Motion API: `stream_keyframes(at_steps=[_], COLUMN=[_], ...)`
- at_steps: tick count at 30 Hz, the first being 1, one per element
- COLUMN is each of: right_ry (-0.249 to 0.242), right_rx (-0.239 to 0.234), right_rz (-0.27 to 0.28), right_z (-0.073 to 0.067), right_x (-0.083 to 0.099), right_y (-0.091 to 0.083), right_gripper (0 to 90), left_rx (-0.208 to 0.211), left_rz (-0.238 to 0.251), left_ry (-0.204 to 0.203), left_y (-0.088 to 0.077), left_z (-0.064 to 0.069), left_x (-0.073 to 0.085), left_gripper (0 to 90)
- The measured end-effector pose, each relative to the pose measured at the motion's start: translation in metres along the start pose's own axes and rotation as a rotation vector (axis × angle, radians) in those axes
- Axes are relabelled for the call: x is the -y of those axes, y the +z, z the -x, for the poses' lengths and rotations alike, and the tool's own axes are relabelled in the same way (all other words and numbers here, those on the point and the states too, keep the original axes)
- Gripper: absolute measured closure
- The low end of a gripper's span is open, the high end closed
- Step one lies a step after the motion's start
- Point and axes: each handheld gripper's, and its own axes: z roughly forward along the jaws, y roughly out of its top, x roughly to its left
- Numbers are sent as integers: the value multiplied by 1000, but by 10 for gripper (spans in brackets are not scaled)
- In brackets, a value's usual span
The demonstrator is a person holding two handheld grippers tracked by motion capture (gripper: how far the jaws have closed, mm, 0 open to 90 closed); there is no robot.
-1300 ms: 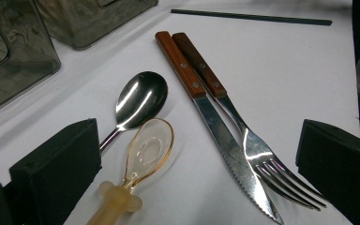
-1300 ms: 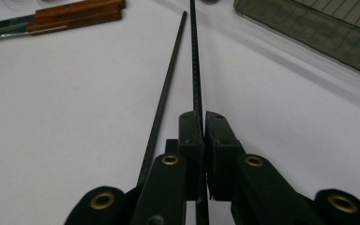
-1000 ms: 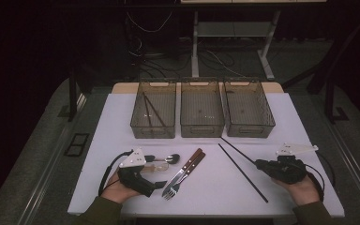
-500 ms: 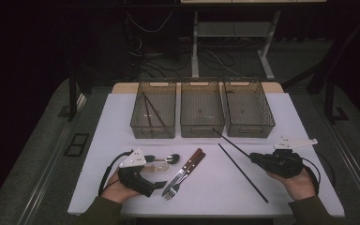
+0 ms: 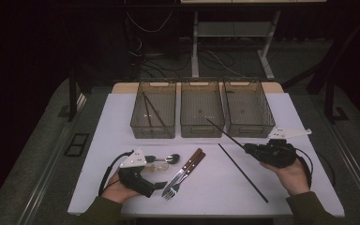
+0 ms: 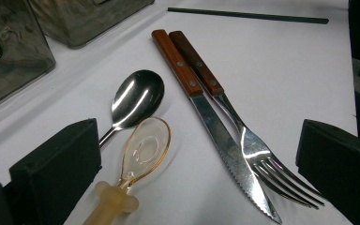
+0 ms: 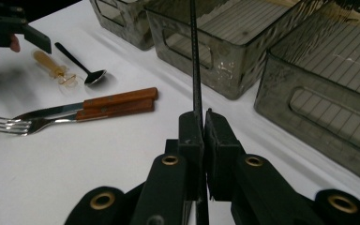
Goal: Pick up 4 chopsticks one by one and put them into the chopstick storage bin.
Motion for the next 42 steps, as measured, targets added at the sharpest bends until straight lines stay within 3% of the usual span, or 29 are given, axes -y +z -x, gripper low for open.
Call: stream_keyframes(at_steps=[9, 23, 32, 42], right_ry=[-5, -36, -30, -29], right_rx=[1, -15, -5, 12], right_rz=[16, 10, -6, -31], right_z=[2, -9, -13, -22], right_x=[-16, -41, -55, -84], right_y=[10, 42, 60, 80], right_gripper=[860, 860, 860, 860], left_rx=[1, 2, 0, 10], left_rz=[-5, 1, 3, 11], left_ry=[6, 0, -2, 0], left_y=[1, 1, 1, 0], left_z=[0, 0, 1, -1], left_x=[0, 0, 0, 0], left_gripper=[0, 0, 0, 0])
